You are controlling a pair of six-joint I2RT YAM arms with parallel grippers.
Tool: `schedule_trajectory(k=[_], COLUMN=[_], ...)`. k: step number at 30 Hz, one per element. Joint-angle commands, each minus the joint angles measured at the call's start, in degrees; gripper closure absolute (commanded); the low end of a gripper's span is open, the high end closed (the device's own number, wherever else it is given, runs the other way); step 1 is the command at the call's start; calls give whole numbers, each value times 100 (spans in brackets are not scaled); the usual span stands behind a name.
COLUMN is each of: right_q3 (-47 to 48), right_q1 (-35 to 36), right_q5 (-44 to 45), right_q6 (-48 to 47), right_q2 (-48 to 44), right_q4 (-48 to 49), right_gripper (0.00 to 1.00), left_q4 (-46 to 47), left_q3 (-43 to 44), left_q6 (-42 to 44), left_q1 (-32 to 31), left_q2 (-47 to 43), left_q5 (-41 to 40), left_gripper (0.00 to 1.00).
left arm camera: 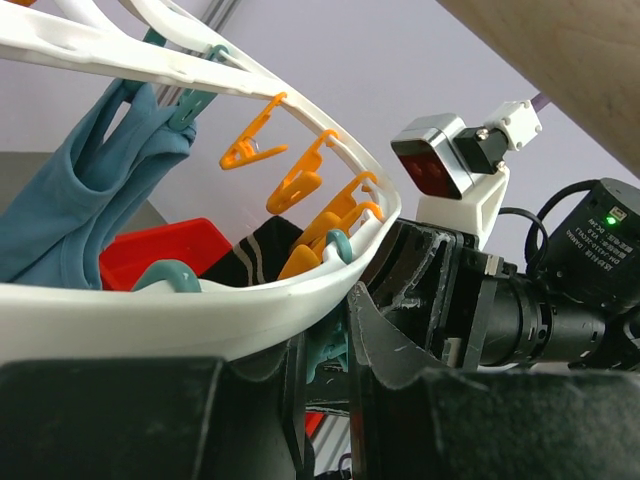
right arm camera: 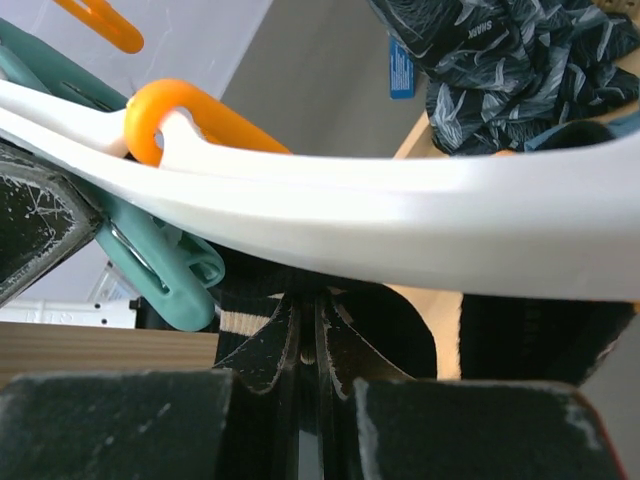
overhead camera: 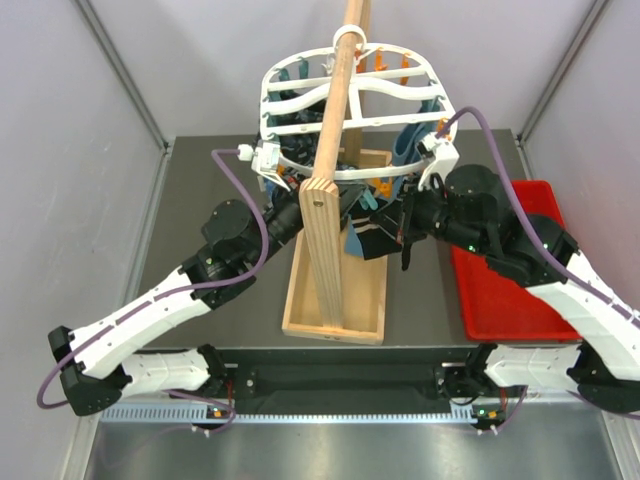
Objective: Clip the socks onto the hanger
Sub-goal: Clamp the sock onto the hanger.
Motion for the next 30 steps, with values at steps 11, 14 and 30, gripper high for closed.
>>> schedule_trajectory(k=[11,14,30], right_q3=[592,574,767], right_q1=[73,73,73], right_q5=[-234,-190,3], right_q6=[-145,-154,-250], right_q2=[59,68,-64], right_q4=[-51,-24,-94], right_gripper=[100,100,100], left_q4=[-959,-977,-1109], left_q3=[61,70,61], left_q6=[443,443,487], left_q1=[-192,-192,-192], left_q2=[89,98,80], left_q5=[1145,1171,1233], left_gripper=[100,100,100])
